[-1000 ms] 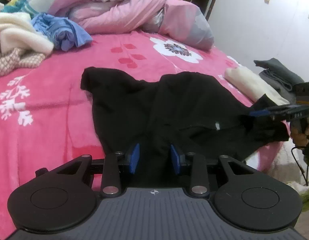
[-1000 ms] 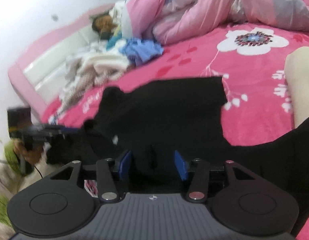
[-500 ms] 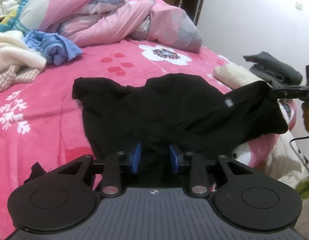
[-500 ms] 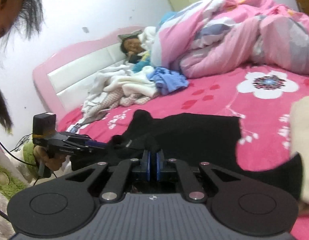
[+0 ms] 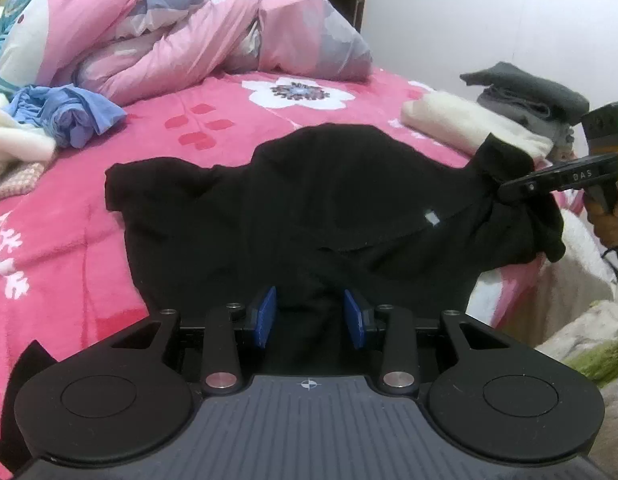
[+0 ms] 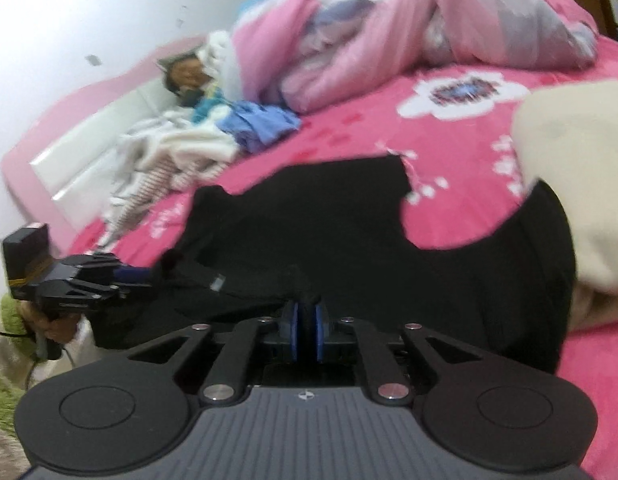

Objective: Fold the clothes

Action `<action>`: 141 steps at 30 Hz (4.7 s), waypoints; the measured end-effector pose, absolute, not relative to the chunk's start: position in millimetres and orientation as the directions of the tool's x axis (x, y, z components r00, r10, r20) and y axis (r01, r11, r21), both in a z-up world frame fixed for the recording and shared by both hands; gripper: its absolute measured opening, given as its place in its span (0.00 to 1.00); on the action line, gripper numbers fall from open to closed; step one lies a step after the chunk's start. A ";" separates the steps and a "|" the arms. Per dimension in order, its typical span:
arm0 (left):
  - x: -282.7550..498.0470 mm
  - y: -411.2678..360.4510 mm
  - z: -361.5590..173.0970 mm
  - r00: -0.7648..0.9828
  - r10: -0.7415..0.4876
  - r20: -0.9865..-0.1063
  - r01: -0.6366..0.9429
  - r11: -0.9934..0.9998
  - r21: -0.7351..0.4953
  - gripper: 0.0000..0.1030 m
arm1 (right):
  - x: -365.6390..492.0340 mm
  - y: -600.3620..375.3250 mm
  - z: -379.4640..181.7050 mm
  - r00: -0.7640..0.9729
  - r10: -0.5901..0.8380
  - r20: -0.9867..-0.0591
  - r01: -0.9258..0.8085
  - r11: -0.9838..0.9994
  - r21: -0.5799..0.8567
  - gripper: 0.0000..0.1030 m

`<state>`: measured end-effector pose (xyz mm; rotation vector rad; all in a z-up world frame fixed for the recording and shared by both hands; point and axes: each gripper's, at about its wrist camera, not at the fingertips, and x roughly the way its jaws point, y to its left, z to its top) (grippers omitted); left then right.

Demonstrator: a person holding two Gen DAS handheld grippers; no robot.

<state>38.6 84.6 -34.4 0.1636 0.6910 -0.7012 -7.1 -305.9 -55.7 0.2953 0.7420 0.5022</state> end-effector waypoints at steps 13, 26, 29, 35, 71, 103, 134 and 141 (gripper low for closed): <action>35.5 84.8 -24.8 0.622 -0.509 -0.595 0.578 0.811 -0.090 0.12 | -24.0 -294.0 -58.3 0.624 0.529 -0.575 -0.435 0.846 0.307 0.48; 4.4 62.4 -29.7 0.610 -0.489 -0.623 0.637 0.771 0.019 0.34 | -61.3 -280.4 -7.2 0.737 0.530 -0.419 -0.520 0.841 0.150 0.06; 6.1 55.7 -35.4 0.621 -0.473 -0.625 0.644 0.763 0.062 0.35 | -65.4 -278.8 -7.5 0.747 0.516 -0.419 -0.508 0.850 0.141 0.06; 2.6 53.1 -30.8 0.667 -0.454 -0.591 0.626 0.771 0.115 0.35 | -67.6 -273.4 -12.3 0.770 0.484 -0.417 -0.477 0.869 0.128 0.06; -58.3 71.9 183.5 0.946 -0.253 0.202 0.219 0.959 0.178 0.00 | -74.4 -243.7 167.6 0.866 0.465 0.184 -0.437 0.883 -0.173 0.06; -24.0 -17.7 32.0 0.477 -0.802 -0.359 0.833 0.543 -0.106 0.75 | -137.2 -287.3 141.7 0.983 0.183 0.012 -0.180 0.976 -0.123 0.06; -44.6 2.7 82.5 0.882 -0.468 -0.052 0.471 0.876 0.107 0.01 | -159.2 -312.3 159.9 0.965 0.143 0.221 -0.125 0.988 -0.095 0.06; -78.7 55.3 181.5 0.908 -0.299 0.292 0.276 0.954 0.120 0.01 | -166.3 -293.7 196.4 0.893 0.236 0.384 -0.189 0.970 -0.156 0.06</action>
